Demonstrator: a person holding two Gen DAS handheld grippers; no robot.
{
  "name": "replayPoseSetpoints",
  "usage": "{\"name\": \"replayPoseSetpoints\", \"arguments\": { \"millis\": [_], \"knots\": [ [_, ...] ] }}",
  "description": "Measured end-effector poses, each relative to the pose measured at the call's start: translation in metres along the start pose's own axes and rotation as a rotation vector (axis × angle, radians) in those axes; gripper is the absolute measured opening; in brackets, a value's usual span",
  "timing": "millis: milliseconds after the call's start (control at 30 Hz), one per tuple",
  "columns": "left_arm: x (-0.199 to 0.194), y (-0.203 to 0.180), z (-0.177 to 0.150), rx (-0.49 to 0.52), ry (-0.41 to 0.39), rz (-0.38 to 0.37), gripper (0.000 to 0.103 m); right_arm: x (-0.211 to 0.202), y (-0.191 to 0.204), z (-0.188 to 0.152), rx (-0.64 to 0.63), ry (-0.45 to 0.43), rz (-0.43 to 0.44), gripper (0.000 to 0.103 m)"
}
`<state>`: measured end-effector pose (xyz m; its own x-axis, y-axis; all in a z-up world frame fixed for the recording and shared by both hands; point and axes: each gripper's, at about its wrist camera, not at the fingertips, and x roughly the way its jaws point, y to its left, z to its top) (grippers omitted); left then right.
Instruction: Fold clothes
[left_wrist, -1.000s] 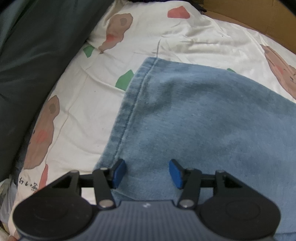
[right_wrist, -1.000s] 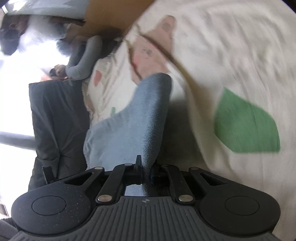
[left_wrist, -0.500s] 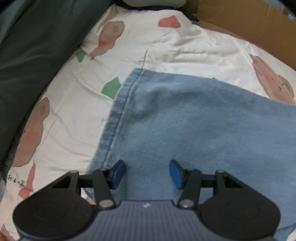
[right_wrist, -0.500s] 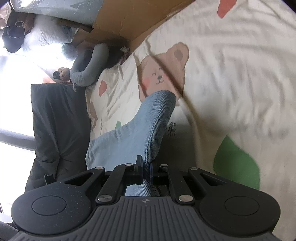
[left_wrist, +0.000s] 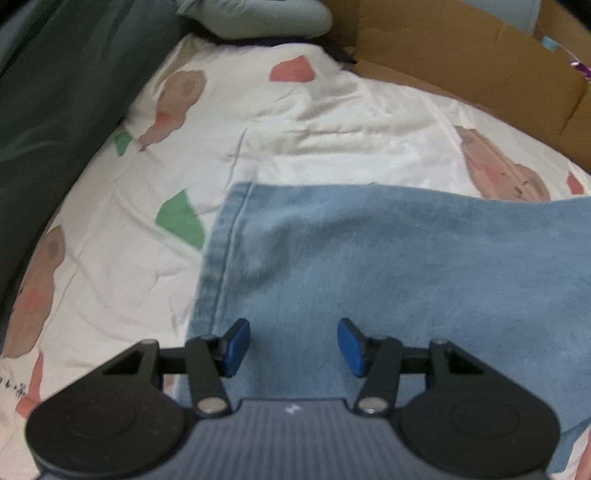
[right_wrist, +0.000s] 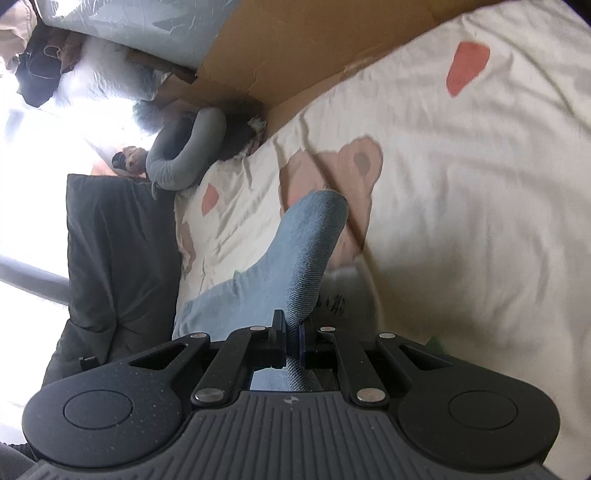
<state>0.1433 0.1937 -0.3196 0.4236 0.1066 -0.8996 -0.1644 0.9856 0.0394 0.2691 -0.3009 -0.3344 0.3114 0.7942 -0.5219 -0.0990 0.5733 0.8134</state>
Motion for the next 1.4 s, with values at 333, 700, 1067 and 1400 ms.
{"name": "replayPoseSetpoints", "arguments": {
  "millis": [333, 700, 1067, 1400],
  "knots": [
    [0.009, -0.033, 0.031, 0.070, -0.075, -0.073, 0.056, -0.013, -0.006, 0.037, -0.039, -0.055, -0.045, 0.004],
    [0.013, -0.044, 0.046, 0.081, -0.116, -0.121, 0.056, -0.042, -0.010, 0.083, -0.092, -0.122, -0.122, 0.004],
    [0.017, -0.047, 0.038, 0.092, -0.081, -0.116, 0.055, -0.033, -0.063, 0.097, 0.002, -0.118, -0.336, 0.035],
    [0.015, -0.055, 0.043, 0.106, -0.077, -0.095, 0.055, -0.044, -0.066, 0.064, -0.045, -0.072, -0.364, 0.044]
  ]
}}
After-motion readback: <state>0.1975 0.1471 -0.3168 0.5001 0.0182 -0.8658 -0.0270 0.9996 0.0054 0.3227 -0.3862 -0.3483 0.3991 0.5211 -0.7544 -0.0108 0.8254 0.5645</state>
